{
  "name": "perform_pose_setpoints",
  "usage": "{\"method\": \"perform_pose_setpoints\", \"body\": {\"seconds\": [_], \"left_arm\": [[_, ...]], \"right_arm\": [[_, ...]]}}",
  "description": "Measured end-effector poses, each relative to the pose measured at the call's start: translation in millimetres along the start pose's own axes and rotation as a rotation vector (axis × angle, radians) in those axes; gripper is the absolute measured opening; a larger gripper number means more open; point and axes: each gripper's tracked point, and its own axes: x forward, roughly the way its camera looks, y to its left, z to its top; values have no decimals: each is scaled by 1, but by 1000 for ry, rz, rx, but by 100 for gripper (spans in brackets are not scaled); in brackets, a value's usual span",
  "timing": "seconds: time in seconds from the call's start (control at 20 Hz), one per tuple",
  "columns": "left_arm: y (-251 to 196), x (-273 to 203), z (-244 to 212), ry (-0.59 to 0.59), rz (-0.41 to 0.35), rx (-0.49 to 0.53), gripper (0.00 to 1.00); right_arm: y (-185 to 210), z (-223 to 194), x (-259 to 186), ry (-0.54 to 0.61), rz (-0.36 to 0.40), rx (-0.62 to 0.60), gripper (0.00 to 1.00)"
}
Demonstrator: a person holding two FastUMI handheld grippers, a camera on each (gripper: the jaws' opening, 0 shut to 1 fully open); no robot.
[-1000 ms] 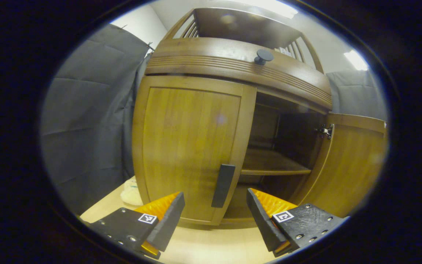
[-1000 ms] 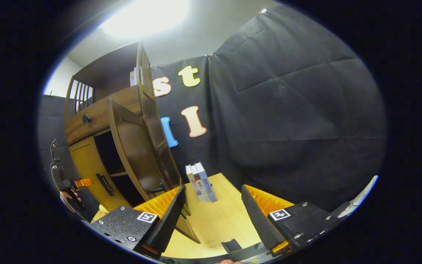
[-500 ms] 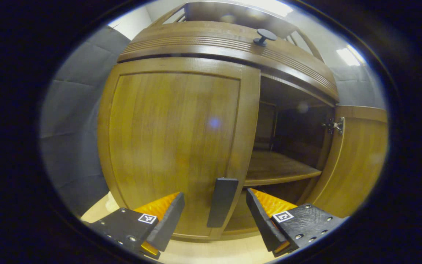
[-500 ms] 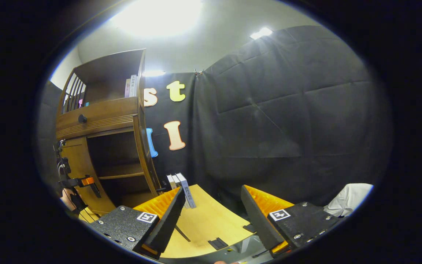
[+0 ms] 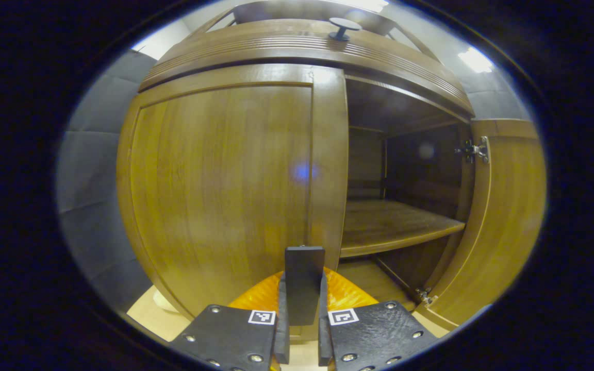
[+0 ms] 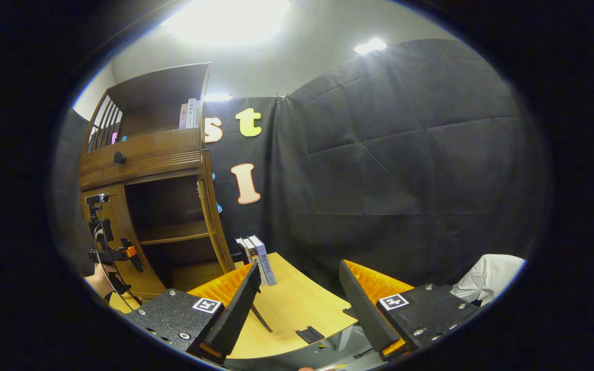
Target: Open the right door of the double-door shoe cabinet with the right hand, and open the left door with the left hand.
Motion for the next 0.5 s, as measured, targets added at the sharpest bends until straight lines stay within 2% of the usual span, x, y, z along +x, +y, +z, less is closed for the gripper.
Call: {"method": "perform_pose_setpoints", "body": {"seconds": [0.05, 0.1, 0.2, 0.3, 0.35, 0.4, 0.5], "left_arm": [[-3, -2, -2, -1, -18, -14, 20], [-6, 0, -5, 3, -40, -24, 12], [-10, -2, -9, 15, -76, -44, 16], [-7, -5, -10, 14, -102, -19, 22], [-7, -6, -11, 12, -108, -20, 22], [-8, -6, -9, 9, -113, -28, 22], [-9, -7, -8, 0, -126, -46, 22]], "right_arm": [[3, -3, 1, 9, 5, 1, 99], [8, -7, 3, 17, 13, 3, 95], [19, -10, 8, 25, 31, 10, 95], [32, -14, 17, 33, 57, 15, 95], [41, -14, 22, 34, 74, 19, 91], [46, -14, 24, 33, 89, 21, 95], [60, -14, 31, 25, 121, 22, 92]]}}
